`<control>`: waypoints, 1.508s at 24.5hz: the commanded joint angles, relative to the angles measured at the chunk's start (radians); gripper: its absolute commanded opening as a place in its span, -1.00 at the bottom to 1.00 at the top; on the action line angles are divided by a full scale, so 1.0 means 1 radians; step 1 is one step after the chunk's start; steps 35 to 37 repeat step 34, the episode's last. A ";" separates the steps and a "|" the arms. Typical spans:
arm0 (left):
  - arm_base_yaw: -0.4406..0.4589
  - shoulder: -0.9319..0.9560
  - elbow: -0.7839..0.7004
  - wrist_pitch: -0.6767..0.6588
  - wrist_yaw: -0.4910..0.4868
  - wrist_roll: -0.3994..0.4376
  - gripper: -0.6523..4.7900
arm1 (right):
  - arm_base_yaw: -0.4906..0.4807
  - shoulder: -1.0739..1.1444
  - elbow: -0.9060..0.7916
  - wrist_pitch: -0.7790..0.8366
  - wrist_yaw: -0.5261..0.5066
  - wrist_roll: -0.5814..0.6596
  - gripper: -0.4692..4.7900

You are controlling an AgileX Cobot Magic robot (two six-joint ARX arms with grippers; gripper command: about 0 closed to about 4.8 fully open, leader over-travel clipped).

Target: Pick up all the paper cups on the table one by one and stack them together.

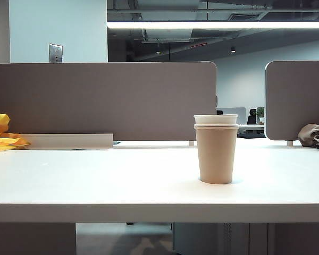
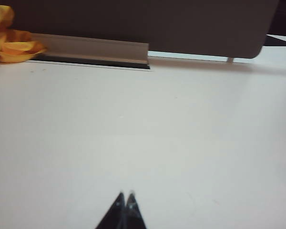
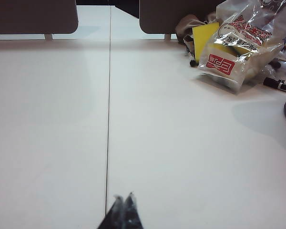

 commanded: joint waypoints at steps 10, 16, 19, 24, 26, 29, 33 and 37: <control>0.000 0.001 0.005 0.006 -0.032 0.004 -0.78 | -0.001 0.001 -0.006 0.017 -0.001 -0.006 -0.82; 0.000 0.001 0.005 0.006 -0.031 0.004 -0.78 | -0.001 0.001 -0.006 0.017 -0.001 -0.006 -0.82; 0.000 0.001 0.005 0.006 -0.031 0.004 -0.78 | -0.001 0.001 -0.006 0.017 -0.001 -0.006 -0.82; 0.000 0.001 0.005 0.006 -0.031 0.004 -0.78 | -0.001 0.001 -0.006 0.017 -0.001 -0.006 -0.82; 0.000 0.001 0.005 0.006 -0.031 0.004 -0.78 | -0.001 0.001 -0.006 0.017 -0.001 -0.006 -0.82; 0.000 0.001 0.005 0.006 -0.031 0.004 -0.78 | -0.001 0.001 -0.006 0.017 -0.001 -0.006 -0.82; 0.000 0.001 0.005 0.006 -0.031 0.004 -0.78 | -0.001 0.001 -0.006 0.018 -0.001 -0.006 -0.82; 0.000 0.001 0.005 0.006 -0.031 0.004 -0.78 | -0.001 0.001 -0.006 0.017 -0.001 -0.006 -0.82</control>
